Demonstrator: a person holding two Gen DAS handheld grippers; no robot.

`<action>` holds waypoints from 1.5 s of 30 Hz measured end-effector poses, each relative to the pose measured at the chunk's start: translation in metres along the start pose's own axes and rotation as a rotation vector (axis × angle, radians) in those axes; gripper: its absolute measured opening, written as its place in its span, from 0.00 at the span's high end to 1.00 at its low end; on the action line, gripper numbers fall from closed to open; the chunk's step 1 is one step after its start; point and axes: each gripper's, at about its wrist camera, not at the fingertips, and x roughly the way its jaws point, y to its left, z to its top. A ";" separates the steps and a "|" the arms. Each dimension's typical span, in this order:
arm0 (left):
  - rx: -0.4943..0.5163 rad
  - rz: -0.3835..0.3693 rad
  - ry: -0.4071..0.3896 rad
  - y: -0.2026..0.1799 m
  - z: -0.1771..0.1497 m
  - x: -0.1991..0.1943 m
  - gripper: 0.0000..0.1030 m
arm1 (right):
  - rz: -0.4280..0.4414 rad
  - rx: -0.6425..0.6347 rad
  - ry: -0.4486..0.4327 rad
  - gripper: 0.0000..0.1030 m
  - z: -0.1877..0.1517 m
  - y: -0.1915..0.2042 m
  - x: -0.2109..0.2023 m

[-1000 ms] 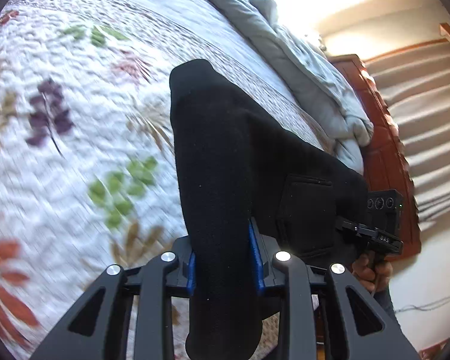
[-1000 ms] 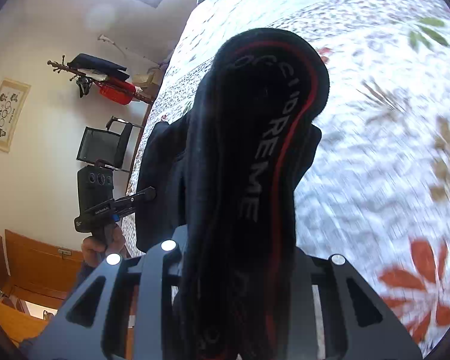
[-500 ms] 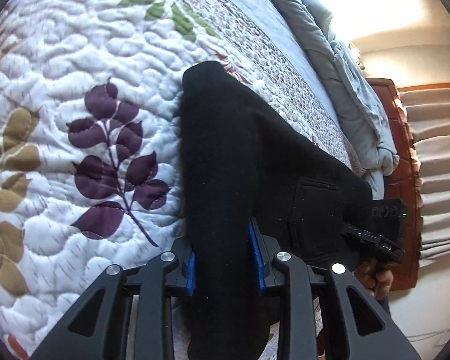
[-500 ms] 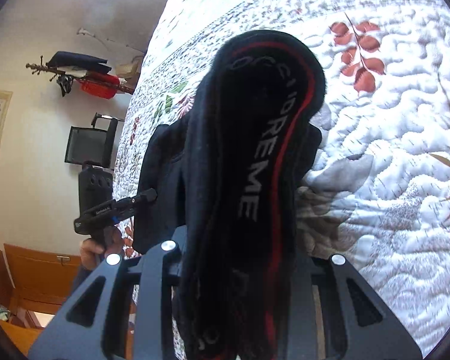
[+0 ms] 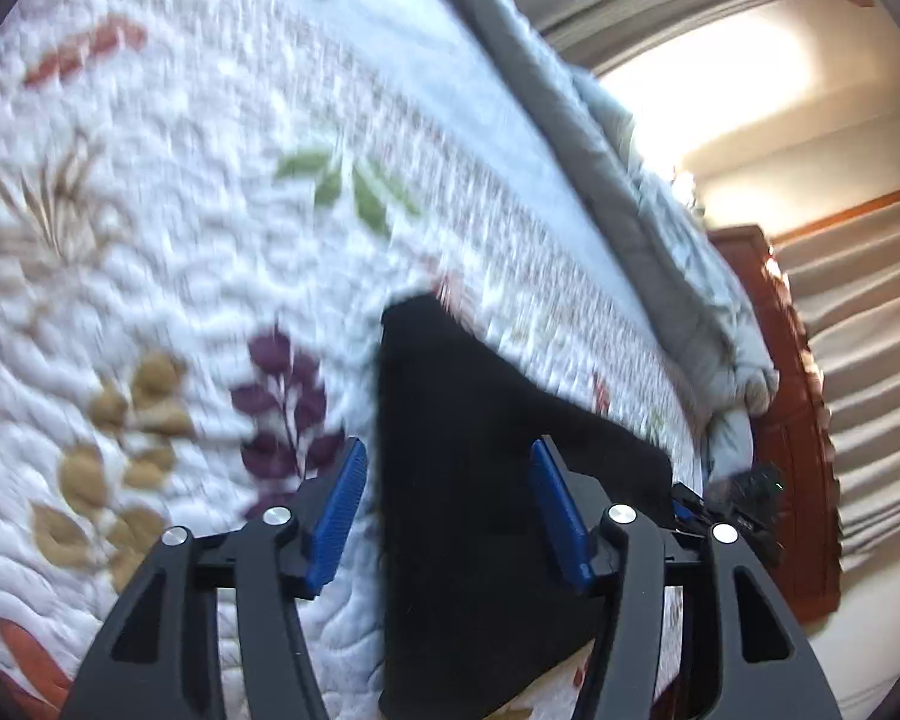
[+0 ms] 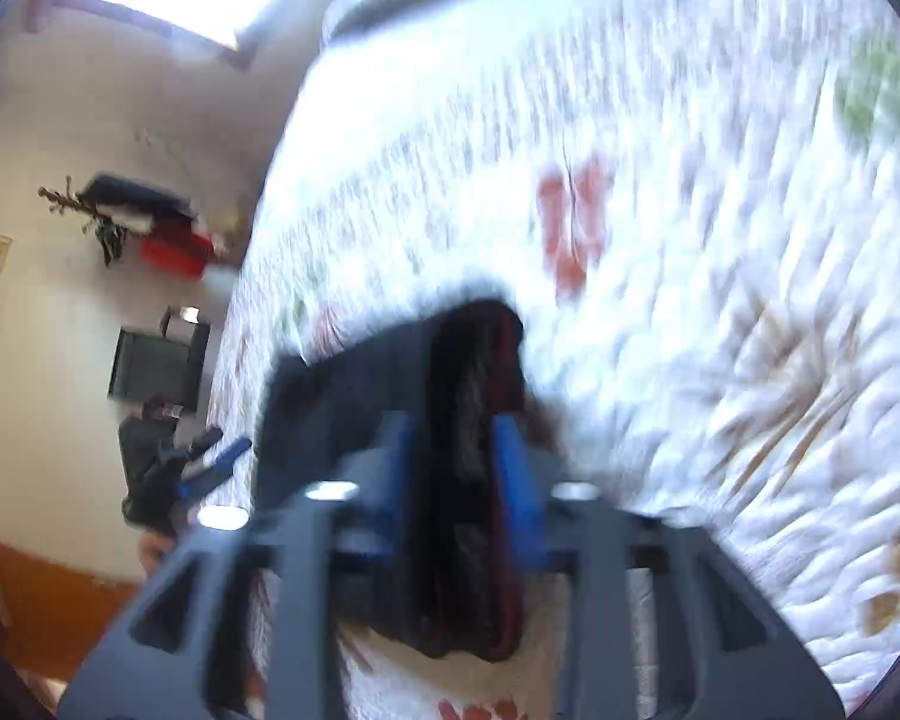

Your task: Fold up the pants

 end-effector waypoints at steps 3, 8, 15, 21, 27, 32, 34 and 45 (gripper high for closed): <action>-0.006 -0.042 0.003 -0.013 0.014 0.012 0.45 | 0.087 -0.035 0.008 0.83 0.016 0.032 0.004; -0.016 0.000 0.089 -0.021 0.016 0.065 0.45 | 0.079 0.057 0.123 0.89 0.028 0.027 0.066; -0.121 -0.016 0.082 0.003 0.017 0.066 0.52 | 0.050 0.163 0.128 1.00 0.012 -0.026 0.084; -0.031 -0.050 -0.033 -0.024 -0.015 0.000 0.46 | 0.207 0.097 0.078 0.93 -0.016 0.010 0.027; -0.006 -0.073 -0.037 -0.019 -0.080 -0.026 0.44 | 0.194 0.118 0.126 1.00 -0.068 -0.001 0.027; 0.003 -0.020 0.036 -0.008 -0.103 0.004 0.45 | 0.189 0.212 0.109 1.00 -0.083 -0.045 0.050; 0.006 -0.010 0.039 -0.005 -0.104 0.007 0.45 | 0.181 0.206 0.102 1.00 -0.083 -0.044 0.049; -0.063 0.090 0.009 0.007 -0.115 -0.061 0.23 | 0.066 0.287 -0.061 0.82 -0.113 -0.029 -0.028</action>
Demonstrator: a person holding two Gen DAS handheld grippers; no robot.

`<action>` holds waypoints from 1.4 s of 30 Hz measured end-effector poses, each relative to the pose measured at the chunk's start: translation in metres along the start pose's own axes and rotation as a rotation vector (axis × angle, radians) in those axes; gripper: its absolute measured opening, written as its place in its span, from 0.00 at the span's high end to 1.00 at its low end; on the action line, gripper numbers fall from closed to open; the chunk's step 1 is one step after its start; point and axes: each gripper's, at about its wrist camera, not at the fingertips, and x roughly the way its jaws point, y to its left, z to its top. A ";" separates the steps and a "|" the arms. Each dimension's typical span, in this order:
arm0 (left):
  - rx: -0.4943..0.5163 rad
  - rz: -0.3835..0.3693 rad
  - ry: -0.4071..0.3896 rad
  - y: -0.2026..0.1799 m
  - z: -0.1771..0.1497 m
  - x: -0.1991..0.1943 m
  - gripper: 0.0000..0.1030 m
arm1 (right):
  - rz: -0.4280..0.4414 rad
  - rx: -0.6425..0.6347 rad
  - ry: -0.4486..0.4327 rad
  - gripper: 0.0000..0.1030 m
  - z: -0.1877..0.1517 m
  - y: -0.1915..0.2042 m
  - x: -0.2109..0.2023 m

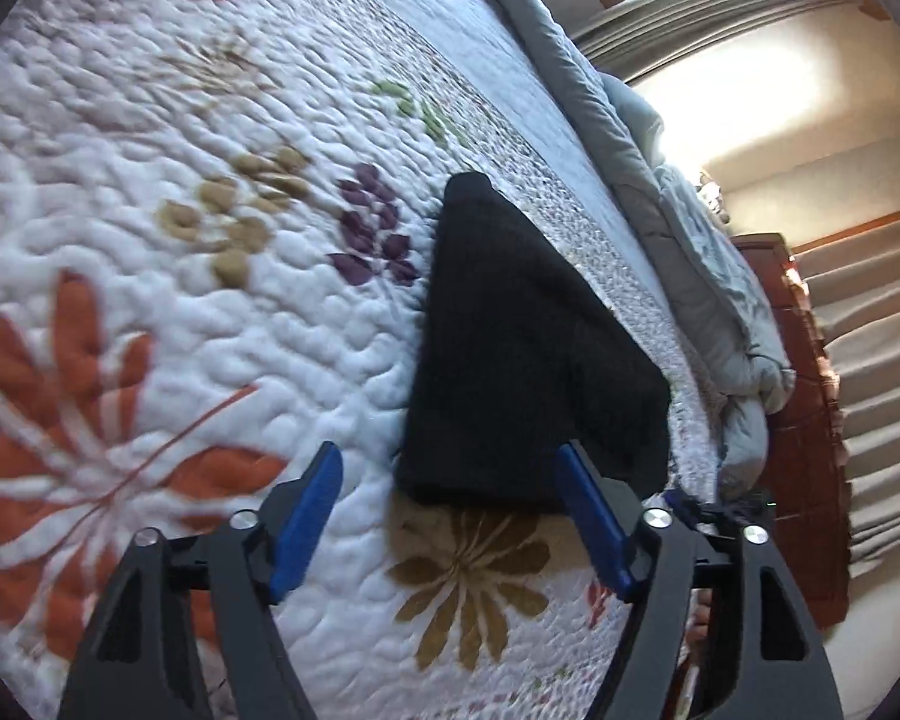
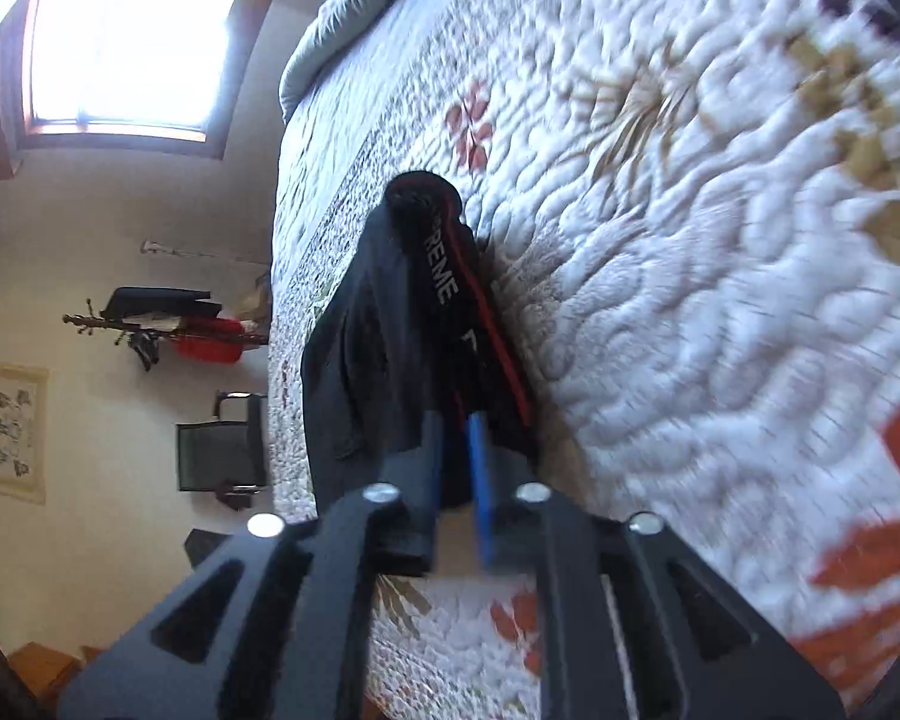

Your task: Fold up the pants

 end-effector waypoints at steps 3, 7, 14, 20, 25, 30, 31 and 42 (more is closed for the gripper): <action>0.067 0.074 -0.036 -0.013 -0.027 -0.040 0.10 | -0.059 -0.068 -0.066 0.47 -0.030 0.023 -0.040; 0.208 0.269 -0.141 -0.042 -0.075 -0.091 0.04 | -0.161 -0.162 -0.150 0.20 -0.086 0.047 -0.086; 0.374 0.497 -0.338 -0.104 -0.183 -0.179 0.04 | -0.316 -0.360 -0.254 0.09 -0.218 0.086 -0.150; 0.389 0.431 -0.357 -0.144 -0.268 -0.236 0.04 | -0.412 -0.488 -0.359 0.04 -0.316 0.115 -0.202; 0.503 0.471 -0.284 -0.178 -0.325 -0.261 0.04 | -0.461 -0.617 -0.363 0.03 -0.381 0.145 -0.238; 0.463 0.383 -0.315 -0.196 -0.365 -0.305 0.04 | -0.461 -0.682 -0.447 0.03 -0.428 0.182 -0.283; 0.461 0.412 -0.327 -0.200 -0.371 -0.313 0.04 | -0.466 -0.690 -0.462 0.03 -0.436 0.189 -0.291; 0.518 0.402 -0.428 -0.246 -0.410 -0.372 0.04 | -0.485 -0.817 -0.479 0.03 -0.502 0.240 -0.312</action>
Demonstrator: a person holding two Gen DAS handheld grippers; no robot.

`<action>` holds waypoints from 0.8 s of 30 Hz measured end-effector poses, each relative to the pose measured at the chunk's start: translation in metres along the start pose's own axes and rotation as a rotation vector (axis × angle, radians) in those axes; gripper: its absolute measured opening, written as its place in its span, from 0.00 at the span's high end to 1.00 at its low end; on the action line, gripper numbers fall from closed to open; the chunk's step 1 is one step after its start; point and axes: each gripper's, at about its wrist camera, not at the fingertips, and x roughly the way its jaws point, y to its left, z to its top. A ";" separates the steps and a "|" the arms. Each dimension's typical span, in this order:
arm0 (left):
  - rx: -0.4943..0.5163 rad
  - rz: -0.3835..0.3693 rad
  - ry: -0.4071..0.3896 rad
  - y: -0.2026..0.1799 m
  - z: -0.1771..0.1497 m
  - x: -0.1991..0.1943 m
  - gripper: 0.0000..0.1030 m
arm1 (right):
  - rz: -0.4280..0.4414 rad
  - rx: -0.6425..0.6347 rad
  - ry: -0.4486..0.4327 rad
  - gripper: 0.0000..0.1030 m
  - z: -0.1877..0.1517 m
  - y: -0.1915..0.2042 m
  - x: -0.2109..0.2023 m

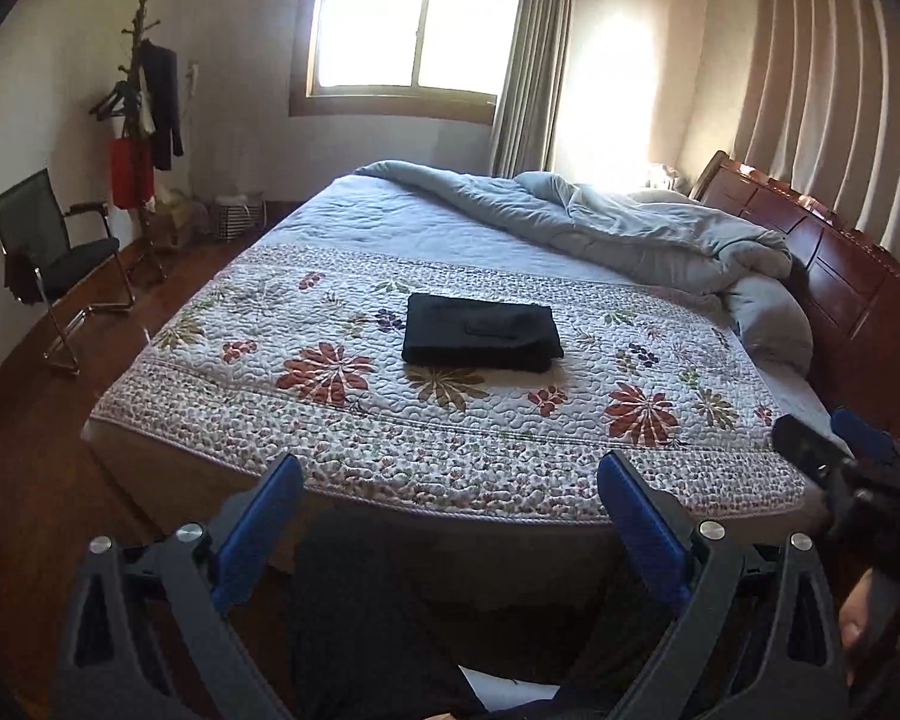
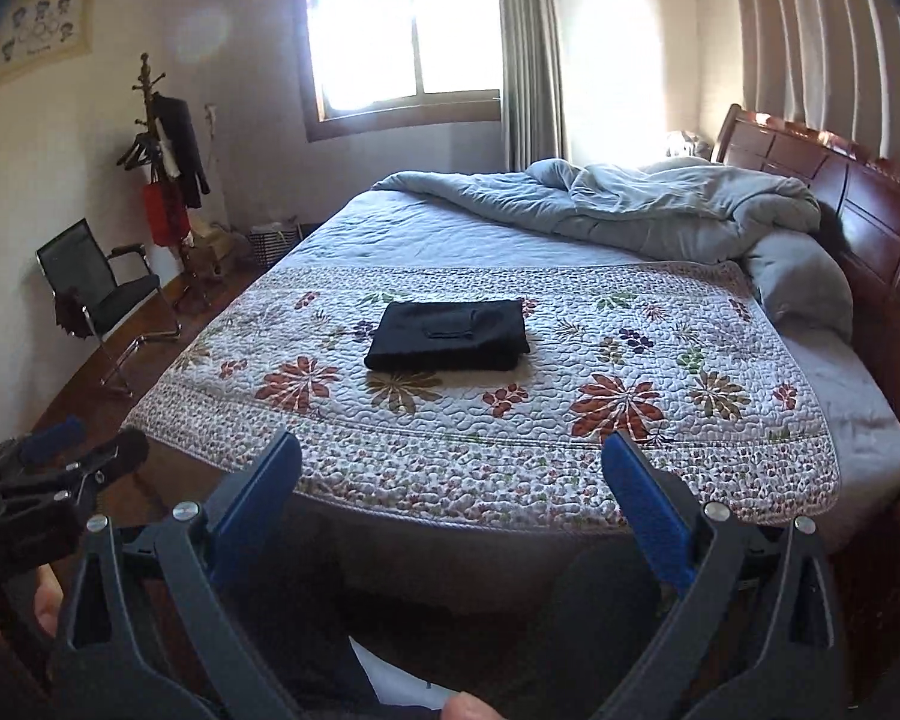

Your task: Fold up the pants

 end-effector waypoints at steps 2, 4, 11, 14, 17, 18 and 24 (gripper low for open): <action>-0.004 0.009 -0.009 0.000 0.001 -0.004 0.04 | 0.010 -0.005 -0.003 0.03 0.000 0.004 -0.003; -0.010 0.016 -0.010 0.002 0.002 -0.004 0.04 | 0.013 -0.007 -0.005 0.03 0.000 0.005 -0.003; -0.028 0.043 -0.011 0.011 0.003 0.001 0.04 | 0.007 -0.017 0.006 0.03 0.004 0.007 0.006; -0.038 0.047 -0.014 0.015 0.005 0.005 0.04 | 0.006 -0.026 0.015 0.03 0.005 0.010 0.012; -0.031 0.069 -0.021 0.014 0.007 0.009 0.04 | 0.010 -0.028 0.019 0.03 0.007 0.010 0.016; -0.028 0.077 -0.025 0.014 0.009 0.010 0.04 | 0.012 -0.029 0.019 0.03 0.008 0.010 0.018; -0.010 0.098 -0.043 0.009 0.016 0.015 0.04 | 0.021 -0.023 0.031 0.03 0.013 0.010 0.029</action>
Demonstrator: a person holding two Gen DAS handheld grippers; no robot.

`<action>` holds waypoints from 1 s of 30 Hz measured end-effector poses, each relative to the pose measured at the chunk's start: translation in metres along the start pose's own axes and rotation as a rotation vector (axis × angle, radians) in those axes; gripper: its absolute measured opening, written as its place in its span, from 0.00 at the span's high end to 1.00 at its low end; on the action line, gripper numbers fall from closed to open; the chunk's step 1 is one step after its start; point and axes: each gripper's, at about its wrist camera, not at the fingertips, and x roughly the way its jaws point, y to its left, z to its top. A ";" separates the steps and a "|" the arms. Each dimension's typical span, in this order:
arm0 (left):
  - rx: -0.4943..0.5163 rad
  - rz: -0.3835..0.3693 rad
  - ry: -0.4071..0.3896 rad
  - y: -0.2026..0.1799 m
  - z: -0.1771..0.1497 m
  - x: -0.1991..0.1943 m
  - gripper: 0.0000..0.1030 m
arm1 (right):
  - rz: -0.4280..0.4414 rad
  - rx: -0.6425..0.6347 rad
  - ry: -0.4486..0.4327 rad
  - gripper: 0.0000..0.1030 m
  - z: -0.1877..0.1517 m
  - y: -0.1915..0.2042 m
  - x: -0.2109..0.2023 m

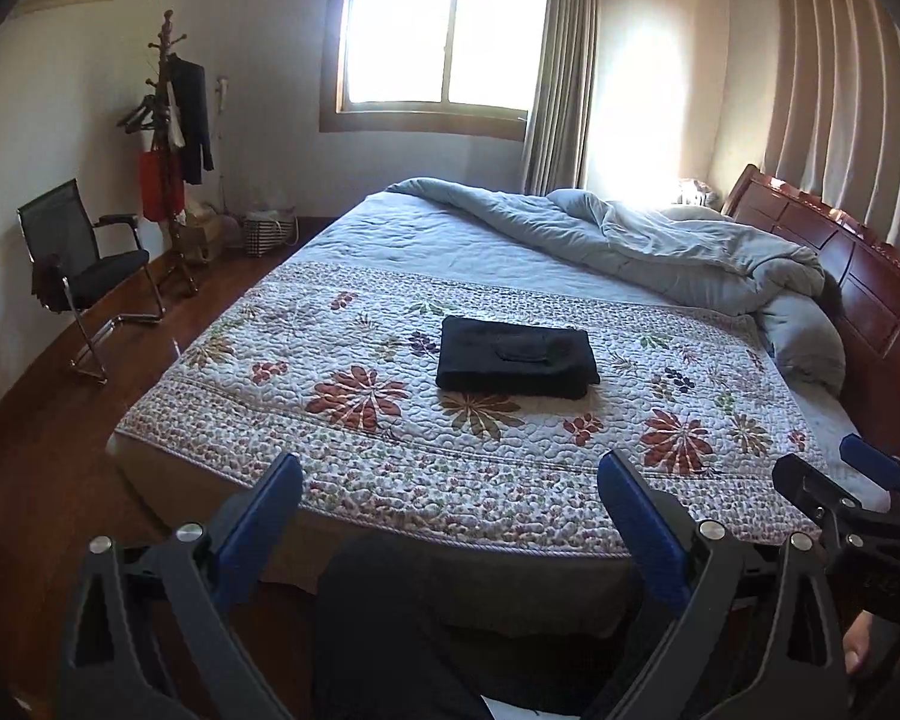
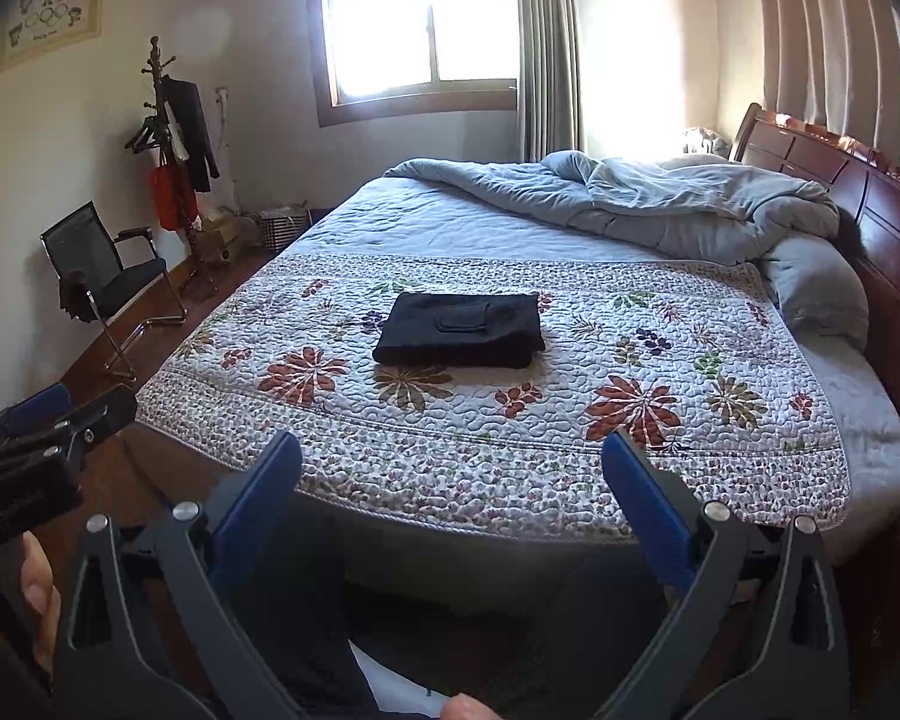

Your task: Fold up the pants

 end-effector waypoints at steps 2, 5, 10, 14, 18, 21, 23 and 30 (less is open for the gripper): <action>0.010 0.014 0.000 -0.002 0.001 0.002 0.04 | 0.005 0.001 0.005 0.03 0.001 0.000 0.003; 0.003 -0.019 0.019 -0.004 0.002 0.008 0.04 | 0.013 0.004 0.013 0.03 0.002 0.000 0.007; 0.009 -0.004 0.005 -0.006 0.002 0.009 0.04 | 0.017 0.014 0.014 0.03 0.002 -0.003 0.009; 0.014 -0.008 0.005 -0.010 0.003 0.010 0.04 | 0.020 0.024 0.017 0.03 0.004 -0.007 0.010; 0.009 -0.003 0.009 -0.012 0.006 0.015 0.04 | 0.023 0.024 0.022 0.03 0.006 -0.010 0.016; 0.007 0.004 0.019 -0.013 0.008 0.022 0.04 | 0.030 0.035 0.020 0.03 0.009 -0.015 0.022; 0.012 0.013 0.022 -0.014 0.008 0.026 0.04 | 0.030 0.039 0.020 0.03 0.011 -0.017 0.027; 0.022 0.023 0.027 -0.019 0.014 0.037 0.04 | 0.034 0.047 0.038 0.03 0.017 -0.022 0.042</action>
